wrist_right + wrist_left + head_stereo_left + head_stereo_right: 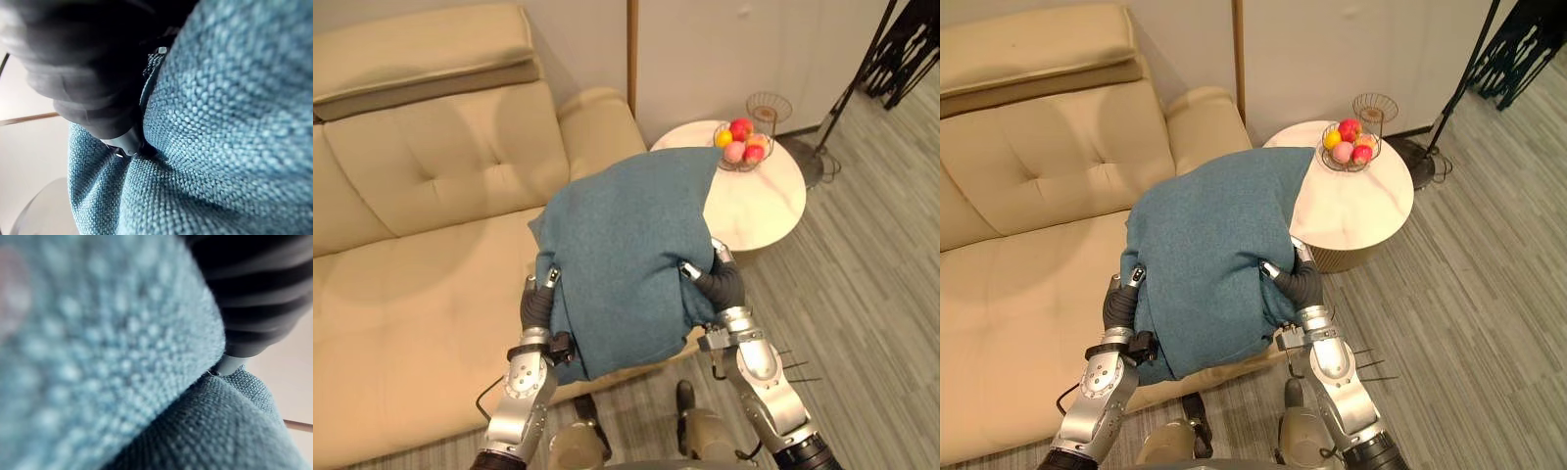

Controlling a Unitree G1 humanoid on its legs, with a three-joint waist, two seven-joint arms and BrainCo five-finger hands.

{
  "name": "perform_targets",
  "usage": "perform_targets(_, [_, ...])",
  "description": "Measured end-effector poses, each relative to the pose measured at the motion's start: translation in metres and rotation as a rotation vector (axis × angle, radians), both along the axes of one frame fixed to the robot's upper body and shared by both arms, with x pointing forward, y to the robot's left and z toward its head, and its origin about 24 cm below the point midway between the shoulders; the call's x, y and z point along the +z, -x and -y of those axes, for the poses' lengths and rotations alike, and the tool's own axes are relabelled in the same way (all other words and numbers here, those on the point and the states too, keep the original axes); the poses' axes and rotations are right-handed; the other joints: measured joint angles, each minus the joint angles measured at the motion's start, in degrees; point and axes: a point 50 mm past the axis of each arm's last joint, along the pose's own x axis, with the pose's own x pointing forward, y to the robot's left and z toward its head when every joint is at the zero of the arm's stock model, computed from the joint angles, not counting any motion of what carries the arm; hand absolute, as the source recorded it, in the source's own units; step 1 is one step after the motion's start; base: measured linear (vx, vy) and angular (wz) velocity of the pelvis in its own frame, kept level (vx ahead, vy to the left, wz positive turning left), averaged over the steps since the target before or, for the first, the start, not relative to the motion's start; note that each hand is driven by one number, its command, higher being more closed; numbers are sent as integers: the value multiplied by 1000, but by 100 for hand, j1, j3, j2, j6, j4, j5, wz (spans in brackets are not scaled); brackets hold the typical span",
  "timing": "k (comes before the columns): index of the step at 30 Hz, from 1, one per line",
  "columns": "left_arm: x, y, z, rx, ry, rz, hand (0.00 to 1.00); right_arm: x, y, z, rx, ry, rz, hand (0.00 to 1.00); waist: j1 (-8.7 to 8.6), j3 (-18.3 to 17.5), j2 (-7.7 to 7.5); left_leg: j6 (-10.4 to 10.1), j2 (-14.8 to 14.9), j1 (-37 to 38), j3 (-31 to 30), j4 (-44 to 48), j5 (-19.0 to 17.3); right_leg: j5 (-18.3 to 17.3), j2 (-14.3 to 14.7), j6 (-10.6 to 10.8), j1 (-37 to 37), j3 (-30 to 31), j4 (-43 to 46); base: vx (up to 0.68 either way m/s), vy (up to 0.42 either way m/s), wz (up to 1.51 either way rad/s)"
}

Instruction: Pick up cushions and gather them together orderly.

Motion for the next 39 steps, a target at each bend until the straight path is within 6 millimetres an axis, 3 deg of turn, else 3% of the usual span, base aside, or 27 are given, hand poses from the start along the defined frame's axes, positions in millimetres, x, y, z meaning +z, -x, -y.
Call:
perform_targets(1, [-1, 1, -1, 2, -1, -5, 100, -3, -1, 0, -1, 0, -10, 100, 64, -66, -71, 4, -91, -66, -180, 74, 54, -229, 10, 77, 218, 107, 279, -46, -79, 107])
perform_targets(2, [-1, 1, -1, 3, -1, -3, 100, -3, -2, 0, 0, 2, -12, 100, 136, -100, -90, -25, -130, -147, -285, 110, 104, -340, 36, 10, 284, 129, 190, -104, -125, 97])
perform_targets(4, [1, 1, -1, 7, 3, 7, 100, -3, -10, 1, 1, 22, -5, 100, 280, -294, 75, -71, -166, -677, -716, -43, 564, -480, 194, -115, 338, 98, -637, -153, -151, 90])
perform_targets(6, [6, 0, -4, 21, 7, 29, 100, -1, -17, -1, 4, 34, 6, 100, 377, -324, 140, -148, -104, -1038, -992, -291, 934, -657, 292, -323, 362, -52, -1212, -184, -158, 60])
perform_targets(8, [3, 1, 1, 31, 43, 20, 100, -10, -23, 5, -19, 65, -32, 100, 360, -257, 406, -188, 111, -1092, -1288, -592, 1370, -500, 623, -474, 349, -353, -1206, -277, -191, 66])
perform_targets(9, [1, 4, 3, 31, 55, 11, 100, -19, -22, 10, -47, 76, -77, 100, 335, -263, 450, 120, 177, -942, -1150, -995, 1221, -453, 723, -561, 368, -532, -1156, -290, -164, 83])
perform_targets(10, [1, 3, 6, 20, 57, 11, 100, -22, -20, 15, -72, 72, -93, 100, 255, -257, 423, 513, 186, -994, -843, -960, 752, -431, 653, -605, 403, -721, -1204, -251, -116, 128])
perform_targets(11, [6, 1, 15, -16, 69, 28, 100, -25, -19, 26, -123, 70, -109, 100, 145, -176, 221, 797, 167, -1241, -284, -334, 152, -427, 310, -747, 387, -1073, -1327, -252, -92, 139])
perform_targets(12, [5, 1, 26, -62, 72, 25, 100, -30, -18, 36, -169, 69, -131, 100, 140, -156, 126, 825, 126, -1405, -36, 646, 129, -308, 77, -767, 384, -1252, -1407, -272, -90, 128])
perform_targets(14, [5, 2, 35, -104, 80, 24, 100, -34, -15, 45, -208, 67, -150, 100, 59, -173, 125, 678, 109, -1358, 99, 1652, 23, -106, -86, -767, 506, -1469, -1647, -210, -12, 76])
perform_targets(15, [5, 2, 38, -121, 85, 26, 100, -38, -11, 49, -222, 66, -166, 100, -27, -252, 230, 330, 128, -1082, 117, 1997, -419, 41, -77, -751, 538, -1647, -1872, -143, 68, 66])
perform_targets(17, [6, 1, 42, -133, 88, 30, 100, -39, -9, 51, -229, 61, -172, 100, -57, -317, 337, 37, 89, -548, 78, 1495, -702, 71, -11, -680, 467, -1710, -1944, -105, 86, 54])
perform_targets(18, [9, -3, 43, -144, 80, 42, 100, -38, -10, 51, -236, 44, -174, 100, -92, -369, 376, -114, -76, -323, 19, 812, -852, 85, -11, -601, 378, -1687, -1983, -88, 95, 51])
perform_targets(19, [8, -5, 42, -146, 69, 38, 100, -39, -10, 49, -236, 27, -177, 100, -58, -397, 261, -100, -146, -322, 113, 606, -689, 160, -58, -560, 331, -1633, -2086, -75, 80, 48])
perform_targets(20, [7, -5, 41, -145, 66, 34, 100, -39, -9, 48, -236, 22, -178, 100, -57, -415, 225, -51, -188, -349, 108, 596, -656, 297, -75, -573, 337, -1611, -2156, -47, 91, 21])
perform_targets(22, [5, -4, 41, -144, 65, 25, 100, -39, -10, 45, -235, 7, -180, 100, 78, -457, 170, 48, -232, -458, 99, 792, -719, 541, -111, -387, 451, -1619, -2399, 4, 131, 7])
perform_targets(28, [5, -4, 37, -144, 43, 28, 100, -28, -13, 39, -212, -8, -138, 100, 162, -523, 79, 216, -473, -481, 129, 871, -874, 469, -371, -264, 378, -1599, -2273, 24, 120, 3])
perform_targets(31, [2, -1, 35, -140, 43, 16, 100, -28, -14, 37, -203, -6, -135, 100, 127, -544, 38, 298, -675, -381, 117, 1022, -1193, 82, -655, -243, 180, -1540, -1426, 49, 105, 6])
perform_targets(33, [-3, 4, 34, -132, 44, -7, 100, -31, -13, 35, -193, 5, -155, 100, 50, -540, 28, 488, -856, -118, 0, 938, -1363, 168, -837, -468, -411, -1213, 177, 112, 121, 18])
perform_targets(34, [-5, 6, 33, -130, 45, -15, 100, -34, -13, 34, -191, 9, -165, 100, 8, -542, 33, 560, -869, -28, -71, 917, -1361, 32, -829, -578, -588, -1110, 502, 211, 101, 41])
perform_targets(36, [-9, 10, 30, -126, 33, -34, 100, -40, -12, 32, -168, 36, -187, 100, -90, -538, 33, 544, -888, 355, -171, 710, -1447, -289, -531, -533, -885, -1006, 474, 224, 43, 31])
perform_targets(38, [-9, 10, 30, -126, 32, -33, 100, -40, -12, 34, -166, 46, -186, 100, -130, -524, 60, 522, -910, 561, -227, 547, -1462, -253, -358, -534, -1083, -1150, 8, 235, 14, 23])
perform_targets(39, [-9, 10, 30, -127, 32, -32, 100, -40, -11, 35, -163, 53, -187, 100, -233, -521, 81, 415, -931, 753, -290, 407, -1435, -26, -215, -505, -1197, -1416, -658, 372, -5, 46])
